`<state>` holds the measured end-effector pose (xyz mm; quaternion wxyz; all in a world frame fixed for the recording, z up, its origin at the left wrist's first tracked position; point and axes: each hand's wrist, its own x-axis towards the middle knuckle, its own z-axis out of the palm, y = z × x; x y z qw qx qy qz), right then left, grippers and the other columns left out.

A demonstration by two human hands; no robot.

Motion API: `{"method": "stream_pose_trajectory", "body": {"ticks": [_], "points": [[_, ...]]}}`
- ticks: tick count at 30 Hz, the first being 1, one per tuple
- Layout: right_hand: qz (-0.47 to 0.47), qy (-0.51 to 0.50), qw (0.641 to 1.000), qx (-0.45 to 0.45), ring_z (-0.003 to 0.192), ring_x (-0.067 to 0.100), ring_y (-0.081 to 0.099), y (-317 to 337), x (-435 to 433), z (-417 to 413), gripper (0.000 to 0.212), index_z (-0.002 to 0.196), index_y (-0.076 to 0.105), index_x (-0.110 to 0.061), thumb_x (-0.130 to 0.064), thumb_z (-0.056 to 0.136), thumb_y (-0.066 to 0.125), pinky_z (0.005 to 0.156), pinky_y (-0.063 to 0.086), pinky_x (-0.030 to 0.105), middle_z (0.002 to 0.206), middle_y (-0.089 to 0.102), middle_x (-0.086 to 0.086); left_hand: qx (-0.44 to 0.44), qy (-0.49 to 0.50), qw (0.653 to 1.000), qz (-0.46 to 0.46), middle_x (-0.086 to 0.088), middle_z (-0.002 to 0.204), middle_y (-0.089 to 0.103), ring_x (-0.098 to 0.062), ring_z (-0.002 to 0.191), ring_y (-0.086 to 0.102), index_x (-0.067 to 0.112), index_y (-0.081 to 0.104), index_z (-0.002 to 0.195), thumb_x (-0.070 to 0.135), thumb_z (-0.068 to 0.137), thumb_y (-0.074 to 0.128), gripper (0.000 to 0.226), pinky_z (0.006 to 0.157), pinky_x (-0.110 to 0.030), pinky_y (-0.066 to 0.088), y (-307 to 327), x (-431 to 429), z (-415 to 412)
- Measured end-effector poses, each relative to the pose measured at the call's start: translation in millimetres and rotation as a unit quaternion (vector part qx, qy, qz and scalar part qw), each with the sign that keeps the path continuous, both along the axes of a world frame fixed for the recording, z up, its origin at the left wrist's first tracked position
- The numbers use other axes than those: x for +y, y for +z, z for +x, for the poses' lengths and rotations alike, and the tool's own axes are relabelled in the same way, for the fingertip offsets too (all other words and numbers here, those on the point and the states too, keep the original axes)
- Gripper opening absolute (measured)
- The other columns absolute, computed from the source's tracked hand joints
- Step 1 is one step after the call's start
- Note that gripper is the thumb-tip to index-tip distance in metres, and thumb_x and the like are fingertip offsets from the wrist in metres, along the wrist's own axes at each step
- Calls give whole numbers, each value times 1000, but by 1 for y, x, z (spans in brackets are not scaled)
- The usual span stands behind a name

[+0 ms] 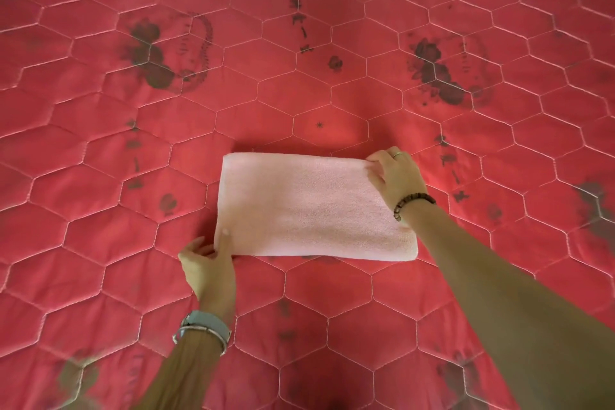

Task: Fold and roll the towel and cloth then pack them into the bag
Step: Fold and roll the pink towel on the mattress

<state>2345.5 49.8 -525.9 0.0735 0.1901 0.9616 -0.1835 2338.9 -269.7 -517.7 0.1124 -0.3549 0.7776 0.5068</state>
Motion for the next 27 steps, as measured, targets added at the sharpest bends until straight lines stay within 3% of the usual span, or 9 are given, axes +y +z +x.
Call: {"method": "stream_pose_trajectory", "body": {"ticks": [2,5,7,11,14,17,23,27], "points": [[-1,1,1000,-7,104,26,54,-1,0,2,27,116,63,-15,-30,96,55,93,45,38,111,59,8,-34,5,999,35,-9,98,72,-21,68,75,5,54,122,39,91,66,48,63,-21,55,0,1,7],[-16,-10,1000,-5,103,25,54,-1,-1,10,26,115,63,-15,-31,95,56,94,45,39,110,58,8,-82,-31,992,90,-6,78,78,-19,68,76,9,65,108,39,94,62,33,86,-35,58,1,9,21],[-31,-22,999,-2,100,24,53,-2,-4,20,24,112,63,-14,-29,94,57,92,45,38,106,57,7,-96,-44,985,139,-9,79,78,-23,73,77,6,67,101,37,95,63,32,88,-39,58,2,18,27],[-70,-52,996,13,89,20,54,-6,-11,53,21,109,62,-13,-27,94,59,83,48,34,101,54,3,-123,-69,968,208,-17,97,75,-27,81,77,4,63,112,23,94,67,26,70,-28,63,7,36,27],[-82,-78,993,20,86,20,55,-9,-21,81,21,109,59,-11,-28,96,57,77,49,35,103,53,3,-105,-94,971,194,-7,107,71,-23,90,75,13,60,117,18,93,67,25,72,-28,63,5,47,20],[-114,-132,985,15,80,18,53,-11,-40,110,20,106,54,-14,-32,97,53,71,48,35,105,50,1,-75,-107,981,146,-3,105,68,-22,94,69,14,62,105,26,92,67,18,75,-30,60,-2,56,4],[-214,-204,955,20,71,9,49,-10,-103,154,17,94,47,-18,-34,96,53,58,36,18,93,51,0,-9,-162,984,71,3,86,58,-11,69,50,4,64,111,29,96,61,30,54,-20,41,-8,72,-23],[-253,-215,943,10,64,5,44,-7,-147,168,19,90,43,-20,-35,97,52,55,34,17,86,48,-5,8,-211,977,39,7,83,53,-9,69,47,5,60,118,27,98,56,30,57,-20,38,-3,61,-11]]}}
